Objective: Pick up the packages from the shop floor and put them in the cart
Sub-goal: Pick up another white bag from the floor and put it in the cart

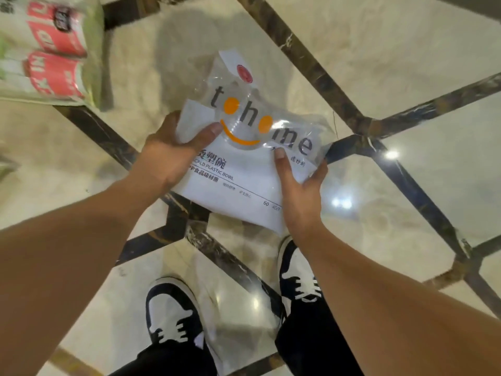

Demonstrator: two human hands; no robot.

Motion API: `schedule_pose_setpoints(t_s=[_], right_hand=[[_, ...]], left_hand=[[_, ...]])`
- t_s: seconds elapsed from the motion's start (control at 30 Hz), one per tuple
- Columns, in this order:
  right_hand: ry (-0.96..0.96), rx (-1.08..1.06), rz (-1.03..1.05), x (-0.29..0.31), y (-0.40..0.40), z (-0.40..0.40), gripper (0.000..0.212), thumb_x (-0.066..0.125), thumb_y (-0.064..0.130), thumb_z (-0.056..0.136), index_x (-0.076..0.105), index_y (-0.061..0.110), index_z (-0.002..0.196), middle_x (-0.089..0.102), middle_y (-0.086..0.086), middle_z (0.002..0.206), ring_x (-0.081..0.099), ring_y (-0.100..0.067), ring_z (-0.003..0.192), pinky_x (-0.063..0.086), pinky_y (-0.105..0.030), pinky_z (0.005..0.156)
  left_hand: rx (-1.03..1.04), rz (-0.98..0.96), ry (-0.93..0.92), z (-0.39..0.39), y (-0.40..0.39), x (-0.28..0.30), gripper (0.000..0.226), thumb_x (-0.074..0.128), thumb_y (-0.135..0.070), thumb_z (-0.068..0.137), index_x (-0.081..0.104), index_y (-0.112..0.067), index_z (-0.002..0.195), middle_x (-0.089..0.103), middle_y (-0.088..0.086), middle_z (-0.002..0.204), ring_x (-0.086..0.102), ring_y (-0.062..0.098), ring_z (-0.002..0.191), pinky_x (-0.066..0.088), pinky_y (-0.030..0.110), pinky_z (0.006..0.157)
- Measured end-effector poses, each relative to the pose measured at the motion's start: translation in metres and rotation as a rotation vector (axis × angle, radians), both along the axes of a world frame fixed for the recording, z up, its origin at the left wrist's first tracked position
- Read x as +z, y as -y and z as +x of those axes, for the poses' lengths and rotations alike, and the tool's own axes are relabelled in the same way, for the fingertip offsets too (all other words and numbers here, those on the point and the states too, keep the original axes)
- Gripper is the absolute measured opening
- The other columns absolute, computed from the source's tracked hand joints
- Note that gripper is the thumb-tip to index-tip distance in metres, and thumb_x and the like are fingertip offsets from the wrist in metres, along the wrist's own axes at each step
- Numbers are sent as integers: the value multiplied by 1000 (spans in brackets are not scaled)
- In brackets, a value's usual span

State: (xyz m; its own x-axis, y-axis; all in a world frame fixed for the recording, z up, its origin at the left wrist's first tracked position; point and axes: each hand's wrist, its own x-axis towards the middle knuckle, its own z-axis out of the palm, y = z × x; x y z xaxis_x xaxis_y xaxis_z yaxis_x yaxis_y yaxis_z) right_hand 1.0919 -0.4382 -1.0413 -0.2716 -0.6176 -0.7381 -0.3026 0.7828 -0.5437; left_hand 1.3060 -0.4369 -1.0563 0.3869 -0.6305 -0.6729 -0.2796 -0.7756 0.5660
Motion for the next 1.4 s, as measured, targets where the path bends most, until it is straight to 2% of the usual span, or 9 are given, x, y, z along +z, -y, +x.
schedule_pose_setpoints(t_s=[0.07,0.23,0.37,0.43,0.73,0.93,1.13,1.3,1.4], right_hand=[[4,-7,-24,6,6,4,78,68,57,89,26,36,151,57,22,107,57,3,86,40,-3,63],[17,47,-77,44,26,0,83,70,60,86,30,32,153,63,7,127,63,-15,107,49,-27,89],[45,147,-136,112,57,-14,78,72,57,87,34,32,150,63,14,116,64,-9,103,48,-12,71],[51,162,-181,155,75,-23,75,73,58,86,36,35,147,64,13,116,65,-10,105,52,-17,81],[71,153,-421,422,133,-67,60,74,58,85,48,39,136,68,19,111,68,-10,105,55,-36,93],[9,110,-623,650,161,-109,53,73,57,85,47,43,129,64,26,104,61,8,92,46,-11,71],[-27,-28,-855,844,137,-149,93,69,80,71,43,34,148,61,6,138,57,-19,127,46,-41,105],[-42,-189,-985,957,91,-200,63,71,60,85,49,31,137,65,14,115,63,-4,100,44,-14,68],[-77,-281,-1052,1006,61,-235,56,72,55,87,50,32,134,63,20,109,64,-7,100,42,-11,67]], left_hand=[[25,-14,29,-1,-2,6,74,66,-75,83,54,-30,141,63,-4,117,61,23,109,48,35,97],[62,-40,106,-9,-3,51,78,56,-87,74,60,-27,123,66,1,112,62,29,113,49,38,97],[104,-88,135,-22,6,120,75,56,-80,85,62,-18,126,67,1,115,63,24,106,44,30,88],[125,-98,131,-31,16,166,82,55,-83,83,60,-18,134,65,-1,116,62,21,104,45,30,89],[148,-289,201,-79,71,439,72,54,-85,83,62,-25,121,68,-5,105,63,25,102,48,39,86],[111,-505,223,-121,108,660,88,43,-97,67,64,-29,118,73,2,102,67,34,99,54,47,90],[-55,-694,250,-153,120,855,94,38,-101,68,64,-32,128,73,9,116,65,38,112,51,48,97],[-232,-873,211,-201,111,968,86,42,-96,76,65,-32,129,74,7,119,67,37,109,54,45,90],[-340,-920,202,-239,106,1020,94,37,-100,70,66,-29,125,74,8,118,67,37,109,51,44,87]])
